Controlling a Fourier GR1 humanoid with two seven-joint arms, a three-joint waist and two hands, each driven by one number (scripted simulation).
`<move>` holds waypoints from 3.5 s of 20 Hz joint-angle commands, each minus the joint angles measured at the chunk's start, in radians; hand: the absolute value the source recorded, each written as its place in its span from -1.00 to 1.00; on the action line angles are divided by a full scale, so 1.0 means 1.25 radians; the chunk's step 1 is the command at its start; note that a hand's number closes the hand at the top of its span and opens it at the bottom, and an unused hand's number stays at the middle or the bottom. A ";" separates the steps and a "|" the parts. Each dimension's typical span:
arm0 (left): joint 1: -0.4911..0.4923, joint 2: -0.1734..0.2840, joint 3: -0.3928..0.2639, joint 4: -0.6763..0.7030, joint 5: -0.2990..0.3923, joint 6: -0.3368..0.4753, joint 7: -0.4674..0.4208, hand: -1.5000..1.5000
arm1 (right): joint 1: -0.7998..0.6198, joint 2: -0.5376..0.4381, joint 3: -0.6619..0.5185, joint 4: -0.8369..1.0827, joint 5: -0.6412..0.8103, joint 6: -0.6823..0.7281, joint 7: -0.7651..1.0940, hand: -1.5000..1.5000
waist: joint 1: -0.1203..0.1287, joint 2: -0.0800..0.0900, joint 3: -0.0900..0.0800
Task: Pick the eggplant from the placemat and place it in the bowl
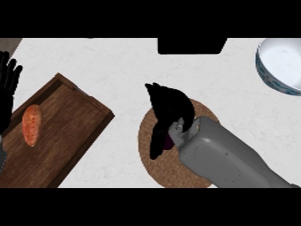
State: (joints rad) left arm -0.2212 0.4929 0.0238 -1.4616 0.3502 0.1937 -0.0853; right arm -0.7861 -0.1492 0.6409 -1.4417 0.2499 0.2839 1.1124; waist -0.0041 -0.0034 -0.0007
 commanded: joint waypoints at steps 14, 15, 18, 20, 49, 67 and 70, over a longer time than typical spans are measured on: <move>0.035 -0.042 0.041 -0.029 -0.029 -0.044 -0.001 0.00 | 0.120 0.030 -0.046 0.053 0.150 0.031 -0.033 -1.00 | 0.007 0.002 0.000; -0.046 -0.067 0.022 0.059 -0.070 -0.023 -0.025 0.00 | 0.137 0.022 -0.050 0.061 0.144 0.043 -0.072 -1.00 | 0.001 0.004 0.000; 0.030 -0.049 0.051 -0.032 -0.054 -0.046 0.006 0.00 | 0.108 0.029 -0.100 0.104 0.169 0.061 -0.117 -1.00 | 0.008 0.003 0.001; -0.049 -0.056 0.046 0.005 -0.069 -0.040 0.045 0.00 | 0.112 0.084 -0.079 0.109 0.211 0.050 -0.092 -1.00 | 0.005 0.003 0.001; -0.001 -0.123 0.110 0.004 -0.139 -0.106 0.009 0.00 | 0.192 0.080 -0.124 0.317 0.397 -0.040 -0.345 1.00 | 0.005 0.003 0.001; 0.034 -0.102 0.190 -0.023 -0.137 -0.085 0.057 0.00 | 0.369 -0.424 -0.410 0.314 0.394 -0.100 -0.630 1.00 | -0.128 -0.009 0.006; 0.038 -0.096 0.202 -0.033 -0.128 -0.087 0.063 0.00 | 0.386 -0.562 -0.511 0.356 0.344 -0.114 -0.752 1.00 | -0.113 -0.008 0.009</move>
State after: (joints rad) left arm -0.1896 0.3657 0.2579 -1.4940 0.1840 0.0809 -0.0104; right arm -0.3428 -0.6416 0.1404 -1.0467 0.7365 0.1577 0.3162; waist -0.1301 -0.0130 0.0063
